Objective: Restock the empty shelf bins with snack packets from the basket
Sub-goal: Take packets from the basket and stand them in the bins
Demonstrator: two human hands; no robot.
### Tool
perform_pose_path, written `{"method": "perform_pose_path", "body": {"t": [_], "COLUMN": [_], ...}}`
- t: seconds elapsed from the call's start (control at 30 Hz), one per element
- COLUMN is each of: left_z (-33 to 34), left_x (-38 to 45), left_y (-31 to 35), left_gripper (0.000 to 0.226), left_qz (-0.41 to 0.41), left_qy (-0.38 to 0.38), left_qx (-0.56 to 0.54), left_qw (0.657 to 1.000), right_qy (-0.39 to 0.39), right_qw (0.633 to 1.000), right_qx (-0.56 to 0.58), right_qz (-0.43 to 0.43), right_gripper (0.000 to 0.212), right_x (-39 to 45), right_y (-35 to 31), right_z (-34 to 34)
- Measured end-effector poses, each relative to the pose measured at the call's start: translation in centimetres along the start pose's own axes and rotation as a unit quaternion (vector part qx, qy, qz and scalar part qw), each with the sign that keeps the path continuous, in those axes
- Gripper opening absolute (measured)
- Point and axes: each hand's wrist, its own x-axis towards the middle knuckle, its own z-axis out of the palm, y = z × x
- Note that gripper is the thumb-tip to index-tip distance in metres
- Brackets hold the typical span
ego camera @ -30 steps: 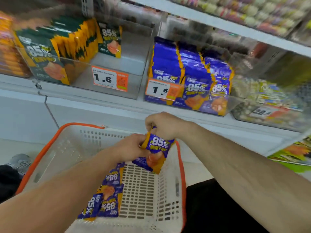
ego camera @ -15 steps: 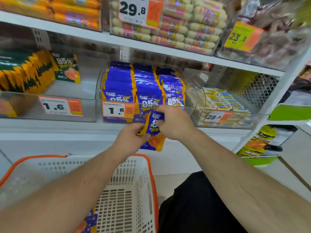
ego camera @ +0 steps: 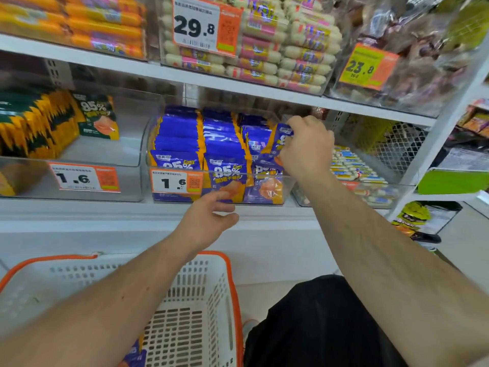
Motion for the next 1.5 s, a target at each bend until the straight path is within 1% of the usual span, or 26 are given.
{"method": "perform_pose_path", "body": {"t": [0.1, 0.17, 0.27, 0.3, 0.33, 0.4, 0.47, 0.53, 0.6, 0.63, 0.67, 0.7, 0.77, 0.9, 0.97, 1.03, 1.1, 1.17, 1.2, 1.27, 1.3, 1.37, 1.43, 1.47, 1.5], "left_z": [-0.6, -0.7, -0.9, -0.9, -1.0, -1.2, -1.5, -2.2, -3.2, -3.9, -4.7, -5.6, -7.8, -13.1, -15.6, -17.4, -18.7, -19.6, -20.0, -20.5, -20.8, -21.4, -21.8, -22.0, -22.0], "left_x": [-0.3, -0.4, -0.4, -0.4, -0.4, -0.3, -0.2, -0.2, -0.4, -0.7, -1.0, -1.4, -2.4, -5.1, -6.4, -7.4, -8.1, -8.6, -8.9, -9.5, -9.7, -10.2, -10.6, -10.7, -10.8], "left_y": [-0.5, -0.8, -1.2, -1.3, -1.4, -1.5, -1.6, -1.8, -2.2, -2.6, -3.1, -3.8, -5.3, -9.1, -11.2, -13.2, -14.9, -16.5, -17.3, -18.9, -19.7, -21.0, -22.2, -22.7, -23.1], "left_gripper": [0.051, 0.052, 0.054, 0.054, 0.055, 0.055, 0.056, 0.056, 0.054, 0.053, 0.051, 0.049, 0.046, 0.042, 0.038, 0.036, 0.034, 0.035, 0.035, 0.036, 0.037, 0.040, 0.042, 0.042, 0.042], "left_qz": [-0.025, -0.041, -0.052, -0.053, -0.053, -0.056, -0.057, -0.059, -0.063, -0.067, -0.074, -0.082, -0.098, -0.136, -0.160, -0.180, -0.205, -0.237, -0.250, -0.275, -0.288, -0.317, -0.339, -0.347, -0.352], "left_qy": [-0.004, -0.007, -0.015, -0.018, -0.021, -0.023, -0.023, -0.020, -0.015, -0.011, -0.006, 0.000, 0.007, 0.029, 0.059, 0.079, 0.079, 0.062, 0.054, 0.042, 0.039, 0.043, 0.050, 0.050, 0.050], "left_qx": [0.029, 0.041, 0.057, 0.061, 0.065, 0.069, 0.071, 0.072, 0.072, 0.072, 0.073, 0.076, 0.097, 0.161, 0.177, 0.190, 0.198, 0.207, 0.211, 0.221, 0.223, 0.216, 0.203, 0.199, 0.197], "left_qw": [0.999, 0.998, 0.997, 0.997, 0.996, 0.996, 0.996, 0.995, 0.995, 0.995, 0.995, 0.994, 0.990, 0.977, 0.969, 0.962, 0.955, 0.947, 0.943, 0.935, 0.930, 0.923, 0.917, 0.915, 0.914], "right_qy": [-0.055, -0.129, -0.258, -0.280, -0.283, -0.257, -0.206, -0.121, -0.048, -0.037, -0.042, -0.062, -0.137, -0.328, -0.426, -0.531, -0.615, -0.674, -0.696, -0.732, -0.742, -0.743, -0.727, -0.711, -0.699], "right_qw": [0.998, 0.991, 0.966, 0.960, 0.959, 0.965, 0.976, 0.987, 0.986, 0.980, 0.971, 0.963, 0.948, 0.901, 0.869, 0.821, 0.769, 0.723, 0.704, 0.669, 0.659, 0.658, 0.677, 0.694, 0.709], "right_qx": [-0.012, -0.016, 0.008, 0.021, 0.031, 0.044, 0.066, 0.102, 0.150, 0.179, 0.208, 0.230, 0.259, 0.275, 0.245, 0.196, 0.145, 0.111, 0.099, 0.084, 0.083, 0.075, 0.047, 0.031, 0.013], "right_qz": [-0.001, -0.011, -0.014, -0.012, -0.009, -0.003, 0.003, -0.012, -0.054, -0.081, -0.107, -0.126, -0.128, -0.074, -0.057, -0.074, -0.102, -0.099, -0.100, -0.098, -0.089, -0.090, -0.105, -0.114, -0.092], "right_gripper": [0.037, 0.038, 0.053, 0.059, 0.063, 0.070, 0.070, 0.057, 0.039, 0.033, 0.029, 0.028, 0.027, 0.021, 0.021, 0.021, 0.010, 0.019, 0.021, 0.009, 0.008, 0.027, 0.044, 0.057, 0.072], "right_x": [0.3, 0.3, -0.3, -0.5, -0.6, -0.9, -1.3, -2.2, -3.8, -4.7, -5.7, -6.8, -9.1, -14.7, -18.2, -21.9, -25.4, -28.7, -30.2, -32.7, -33.8, -35.4, -36.8, -37.6, -38.0], "right_y": [0.4, 0.6, 0.8, 0.8, 0.8, 0.6, -0.1, -1.6, -4.2, -5.8, -7.4, -9.0, -12.0, -17.1, -19.0, -20.6, -21.7, -22.6, -23.0, -23.6, -23.7, -23.5, -23.0, -22.7, -22.6], "right_z": [1.0, 2.0, 3.1, 3.3, 3.5, 3.8, 3.7, 3.5, 3.6, 3.9, 4.5, 5.6, 8.0, 13.8, 16.7, 19.2, 21.0, 22.7, 23.4, 24.5, 25.2, 26.4, 27.1, 27.7, 28.0]}}
